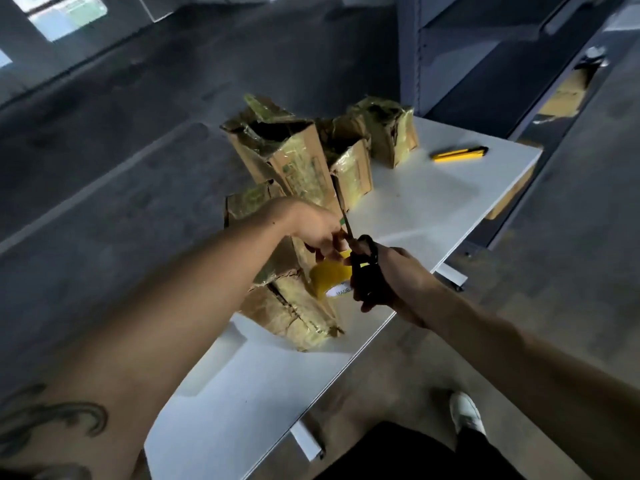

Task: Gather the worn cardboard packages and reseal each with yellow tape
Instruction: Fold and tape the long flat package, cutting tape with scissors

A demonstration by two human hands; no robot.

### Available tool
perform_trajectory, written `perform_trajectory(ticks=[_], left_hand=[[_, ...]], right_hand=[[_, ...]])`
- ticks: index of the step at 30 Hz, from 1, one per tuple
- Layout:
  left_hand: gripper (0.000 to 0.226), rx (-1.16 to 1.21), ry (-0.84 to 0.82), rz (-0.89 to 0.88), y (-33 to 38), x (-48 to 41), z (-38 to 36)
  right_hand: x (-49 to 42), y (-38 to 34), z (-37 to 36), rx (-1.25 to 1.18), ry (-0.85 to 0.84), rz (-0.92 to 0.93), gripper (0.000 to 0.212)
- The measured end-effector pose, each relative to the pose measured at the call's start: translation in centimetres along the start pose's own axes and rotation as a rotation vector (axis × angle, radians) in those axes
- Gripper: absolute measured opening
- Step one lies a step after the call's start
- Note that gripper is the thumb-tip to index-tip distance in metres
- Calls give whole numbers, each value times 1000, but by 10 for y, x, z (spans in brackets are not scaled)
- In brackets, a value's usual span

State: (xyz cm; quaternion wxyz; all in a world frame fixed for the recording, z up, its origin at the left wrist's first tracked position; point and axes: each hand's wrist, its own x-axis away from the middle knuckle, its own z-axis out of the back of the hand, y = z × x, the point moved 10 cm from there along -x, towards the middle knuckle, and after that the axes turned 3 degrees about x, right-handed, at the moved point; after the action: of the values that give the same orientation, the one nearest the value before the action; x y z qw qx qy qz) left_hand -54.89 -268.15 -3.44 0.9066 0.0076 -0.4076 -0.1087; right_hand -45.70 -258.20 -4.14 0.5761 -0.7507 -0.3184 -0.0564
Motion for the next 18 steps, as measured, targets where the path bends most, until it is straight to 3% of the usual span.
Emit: perform_trajectory(ticks=[3,7,12,18], left_hand=[[25,21,70,-59,4,3,10],[7,74,22,-92,3,12,7],[16,96,84,-127,1,18,18],[19,140,47,-78,5,12,10]], right_hand=[[14,3,-6,-7,31,25,42],[28,5,-9,15,40,48,45],[45,1,-3,69,14,42,49],[62,14,4,131,-76,-55,50]])
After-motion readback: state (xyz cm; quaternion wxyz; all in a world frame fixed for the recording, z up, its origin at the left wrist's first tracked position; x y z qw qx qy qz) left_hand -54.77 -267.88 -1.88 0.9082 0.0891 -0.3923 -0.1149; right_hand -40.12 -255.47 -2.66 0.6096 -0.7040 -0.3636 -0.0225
